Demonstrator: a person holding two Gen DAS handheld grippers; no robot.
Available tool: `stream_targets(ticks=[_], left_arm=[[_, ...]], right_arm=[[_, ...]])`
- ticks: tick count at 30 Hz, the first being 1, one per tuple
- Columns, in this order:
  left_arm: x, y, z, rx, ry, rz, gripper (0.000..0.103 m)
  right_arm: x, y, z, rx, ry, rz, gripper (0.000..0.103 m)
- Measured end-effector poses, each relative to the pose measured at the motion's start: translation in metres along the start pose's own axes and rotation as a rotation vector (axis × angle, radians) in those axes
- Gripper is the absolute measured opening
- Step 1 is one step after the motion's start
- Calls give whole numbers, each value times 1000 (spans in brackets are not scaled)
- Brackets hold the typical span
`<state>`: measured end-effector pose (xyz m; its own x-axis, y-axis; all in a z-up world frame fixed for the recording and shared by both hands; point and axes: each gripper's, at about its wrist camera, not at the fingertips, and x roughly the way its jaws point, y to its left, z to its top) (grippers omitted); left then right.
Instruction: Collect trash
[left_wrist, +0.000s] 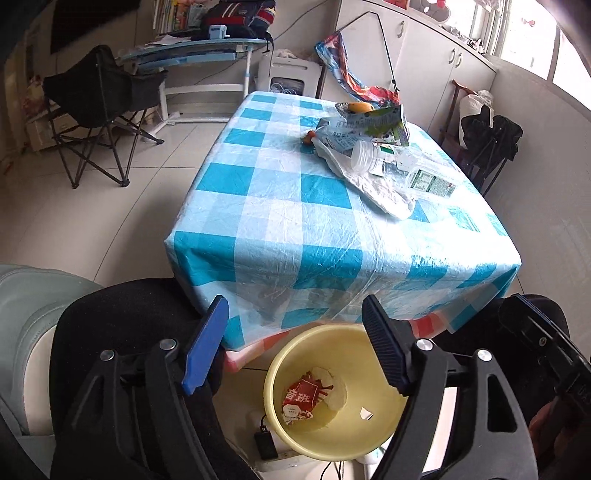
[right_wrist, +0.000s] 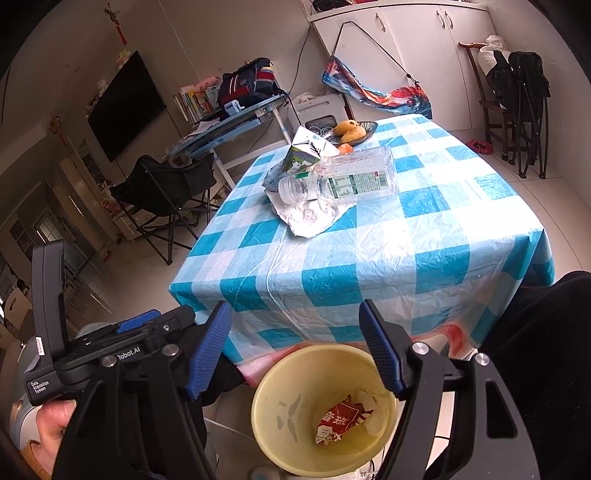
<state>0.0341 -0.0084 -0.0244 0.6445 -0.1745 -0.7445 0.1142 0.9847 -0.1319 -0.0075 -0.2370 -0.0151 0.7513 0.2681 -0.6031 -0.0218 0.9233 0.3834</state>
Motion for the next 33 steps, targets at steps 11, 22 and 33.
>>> stream_targets(ticks=[11, 22, 33], left_arm=[[-13, 20, 6, -67, -110, 81, 81], [-12, 20, 3, -73, -115, 93, 83], [-12, 22, 3, -75, -117, 94, 83]], right_arm=[[-5, 7, 1, -38, -38, -12, 74], [-5, 12, 1, -68, -45, -17, 75], [-5, 14, 0, -87, -50, -19, 76]])
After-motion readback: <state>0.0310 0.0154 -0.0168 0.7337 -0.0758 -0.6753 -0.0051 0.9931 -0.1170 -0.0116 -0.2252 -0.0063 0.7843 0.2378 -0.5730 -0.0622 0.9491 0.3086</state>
